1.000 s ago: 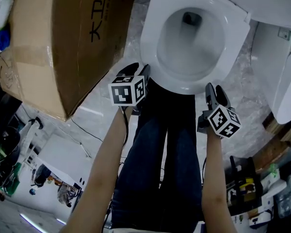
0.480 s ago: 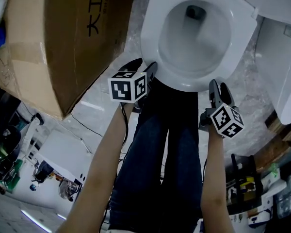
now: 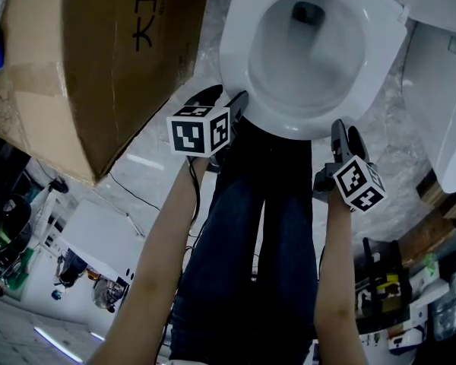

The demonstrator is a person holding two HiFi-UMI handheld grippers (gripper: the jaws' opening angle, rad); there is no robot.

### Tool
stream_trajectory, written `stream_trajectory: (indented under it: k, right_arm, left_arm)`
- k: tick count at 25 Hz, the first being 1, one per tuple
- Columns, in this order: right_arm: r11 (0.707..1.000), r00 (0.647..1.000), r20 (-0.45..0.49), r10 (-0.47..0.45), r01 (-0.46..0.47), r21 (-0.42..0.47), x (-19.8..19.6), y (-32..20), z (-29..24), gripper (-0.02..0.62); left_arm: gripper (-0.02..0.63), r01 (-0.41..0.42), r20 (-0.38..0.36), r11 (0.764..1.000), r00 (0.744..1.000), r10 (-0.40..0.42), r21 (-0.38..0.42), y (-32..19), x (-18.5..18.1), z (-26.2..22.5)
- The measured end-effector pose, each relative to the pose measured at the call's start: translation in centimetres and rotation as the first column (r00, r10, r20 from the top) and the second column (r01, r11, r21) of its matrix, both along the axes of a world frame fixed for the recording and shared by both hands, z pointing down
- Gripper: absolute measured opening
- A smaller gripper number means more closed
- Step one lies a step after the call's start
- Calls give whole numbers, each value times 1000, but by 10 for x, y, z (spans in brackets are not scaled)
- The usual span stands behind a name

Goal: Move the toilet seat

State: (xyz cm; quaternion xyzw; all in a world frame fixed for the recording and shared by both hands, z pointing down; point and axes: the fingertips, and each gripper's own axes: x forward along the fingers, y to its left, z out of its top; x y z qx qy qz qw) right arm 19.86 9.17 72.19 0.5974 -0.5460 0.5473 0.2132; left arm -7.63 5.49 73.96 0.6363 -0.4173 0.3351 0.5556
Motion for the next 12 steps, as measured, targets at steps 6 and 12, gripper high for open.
stream_trajectory:
  k: [6, 12]
  right_arm:
    - [1000, 1000, 4, -12, 12, -7, -1, -11, 7, 246]
    - [1000, 999, 30, -27, 27, -13, -6, -15, 12, 256]
  left_arm:
    - [251, -20, -10, 1000, 1000, 20, 6, -1, 4, 1]
    - [250, -9, -30, 1000, 999, 10, 9, -3, 9, 3]
